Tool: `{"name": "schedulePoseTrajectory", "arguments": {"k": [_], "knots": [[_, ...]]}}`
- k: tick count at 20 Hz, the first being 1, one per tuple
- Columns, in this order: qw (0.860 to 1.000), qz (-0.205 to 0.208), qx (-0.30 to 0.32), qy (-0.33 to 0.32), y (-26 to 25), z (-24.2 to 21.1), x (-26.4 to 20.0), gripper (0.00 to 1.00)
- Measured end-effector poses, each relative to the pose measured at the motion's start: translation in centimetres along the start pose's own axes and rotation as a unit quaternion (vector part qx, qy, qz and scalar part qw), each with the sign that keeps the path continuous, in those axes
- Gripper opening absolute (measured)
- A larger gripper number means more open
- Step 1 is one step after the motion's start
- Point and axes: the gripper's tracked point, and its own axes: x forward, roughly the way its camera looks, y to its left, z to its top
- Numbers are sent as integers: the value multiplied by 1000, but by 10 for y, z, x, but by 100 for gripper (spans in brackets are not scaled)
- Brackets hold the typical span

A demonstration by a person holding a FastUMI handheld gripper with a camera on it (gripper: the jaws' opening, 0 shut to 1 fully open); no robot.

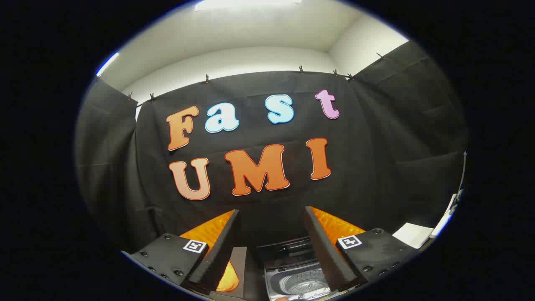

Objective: Put the clothes into the washing machine and then close the washing machine lid.

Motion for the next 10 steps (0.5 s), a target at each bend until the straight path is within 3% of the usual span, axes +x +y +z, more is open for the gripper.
{"name": "schedulePoseTrajectory", "arguments": {"k": [10], "knots": [[1000, 4, -10, -2, 13, -2, -2, 98]]}}
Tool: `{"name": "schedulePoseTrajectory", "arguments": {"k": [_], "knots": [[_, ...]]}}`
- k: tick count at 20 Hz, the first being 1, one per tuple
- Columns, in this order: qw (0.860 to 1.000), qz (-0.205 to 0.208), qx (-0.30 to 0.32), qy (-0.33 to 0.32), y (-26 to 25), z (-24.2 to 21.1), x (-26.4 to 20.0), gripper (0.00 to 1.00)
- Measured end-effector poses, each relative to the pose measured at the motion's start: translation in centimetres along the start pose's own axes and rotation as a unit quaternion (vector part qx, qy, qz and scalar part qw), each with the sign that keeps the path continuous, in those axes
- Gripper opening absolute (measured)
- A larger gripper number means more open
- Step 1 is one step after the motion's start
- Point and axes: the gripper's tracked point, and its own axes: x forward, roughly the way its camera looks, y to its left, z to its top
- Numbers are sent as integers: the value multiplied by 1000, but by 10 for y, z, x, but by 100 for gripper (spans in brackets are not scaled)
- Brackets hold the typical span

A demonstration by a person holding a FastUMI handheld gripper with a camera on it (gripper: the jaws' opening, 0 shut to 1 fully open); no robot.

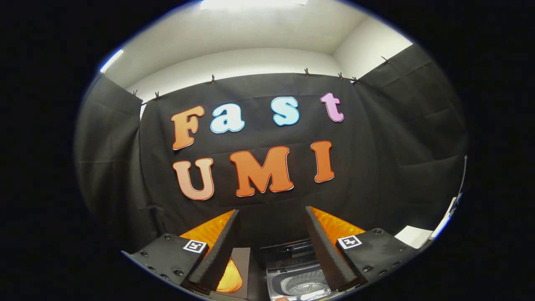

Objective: Put the clothes into the washing machine and then close the washing machine lid.

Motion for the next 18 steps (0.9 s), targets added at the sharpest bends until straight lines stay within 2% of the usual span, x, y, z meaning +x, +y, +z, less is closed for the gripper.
{"name": "schedulePoseTrajectory", "arguments": {"k": [18], "knots": [[1000, -7, -11, -2, 1, 2, 0, 98]]}}
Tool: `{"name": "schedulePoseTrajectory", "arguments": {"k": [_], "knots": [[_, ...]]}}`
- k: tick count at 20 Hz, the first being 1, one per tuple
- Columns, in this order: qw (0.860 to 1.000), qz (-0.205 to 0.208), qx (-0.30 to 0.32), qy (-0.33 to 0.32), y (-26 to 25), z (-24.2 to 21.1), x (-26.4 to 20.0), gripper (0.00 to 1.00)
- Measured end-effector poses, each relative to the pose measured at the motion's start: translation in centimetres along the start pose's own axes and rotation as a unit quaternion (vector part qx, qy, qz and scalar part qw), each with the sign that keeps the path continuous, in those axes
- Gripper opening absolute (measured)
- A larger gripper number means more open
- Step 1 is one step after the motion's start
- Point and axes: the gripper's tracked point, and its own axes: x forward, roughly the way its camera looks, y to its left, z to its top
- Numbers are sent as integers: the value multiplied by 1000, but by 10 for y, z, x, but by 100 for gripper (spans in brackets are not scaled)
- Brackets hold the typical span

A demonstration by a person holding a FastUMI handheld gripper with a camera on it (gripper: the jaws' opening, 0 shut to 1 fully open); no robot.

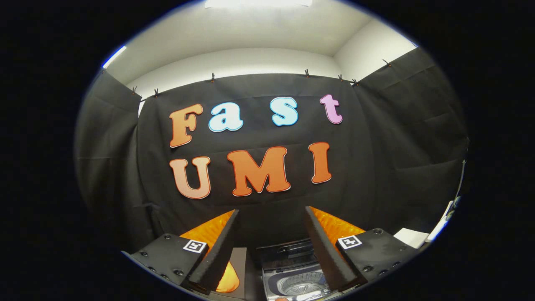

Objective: Put the clothes into the washing machine and then close the washing machine lid.

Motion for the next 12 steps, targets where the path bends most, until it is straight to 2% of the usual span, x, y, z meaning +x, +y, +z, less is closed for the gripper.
{"name": "schedulePoseTrajectory", "arguments": {"k": [5, 12], "knots": [[1000, 6, 10, 16, 15, -16, 2, 98], [997, 54, 13, 62, 89, -64, 11, 98]]}}
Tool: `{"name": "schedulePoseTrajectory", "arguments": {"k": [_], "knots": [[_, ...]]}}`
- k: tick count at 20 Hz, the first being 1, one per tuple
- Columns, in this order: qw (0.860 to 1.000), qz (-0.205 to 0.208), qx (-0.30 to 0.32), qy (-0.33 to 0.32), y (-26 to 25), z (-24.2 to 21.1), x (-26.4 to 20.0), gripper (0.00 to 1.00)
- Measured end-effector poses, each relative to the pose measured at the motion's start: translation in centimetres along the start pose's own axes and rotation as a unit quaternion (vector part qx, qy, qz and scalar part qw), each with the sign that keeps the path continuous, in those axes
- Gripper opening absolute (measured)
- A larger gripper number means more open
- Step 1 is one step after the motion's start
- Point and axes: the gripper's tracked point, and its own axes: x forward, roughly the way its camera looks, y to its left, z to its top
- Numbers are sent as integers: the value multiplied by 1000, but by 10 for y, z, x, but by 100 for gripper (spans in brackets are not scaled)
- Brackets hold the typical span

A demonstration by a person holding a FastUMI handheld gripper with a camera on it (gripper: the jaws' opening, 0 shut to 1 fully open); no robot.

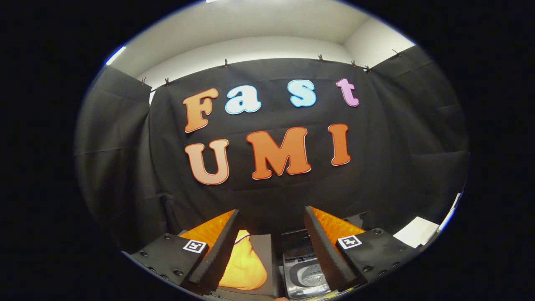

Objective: Put the clothes into the washing machine and then close the washing machine lid.

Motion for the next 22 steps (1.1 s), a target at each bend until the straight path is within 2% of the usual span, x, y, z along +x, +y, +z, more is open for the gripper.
{"name": "schedulePoseTrajectory", "arguments": {"k": [5, 10, 15, 22], "knots": [[996, 52, 1, 69, 73, -67, 37, 98], [986, 73, -9, 149, 128, -140, 74, 99], [976, 70, -36, 204, 161, -194, 105, 99], [957, 48, -39, 282, 164, -251, 120, 99]]}}
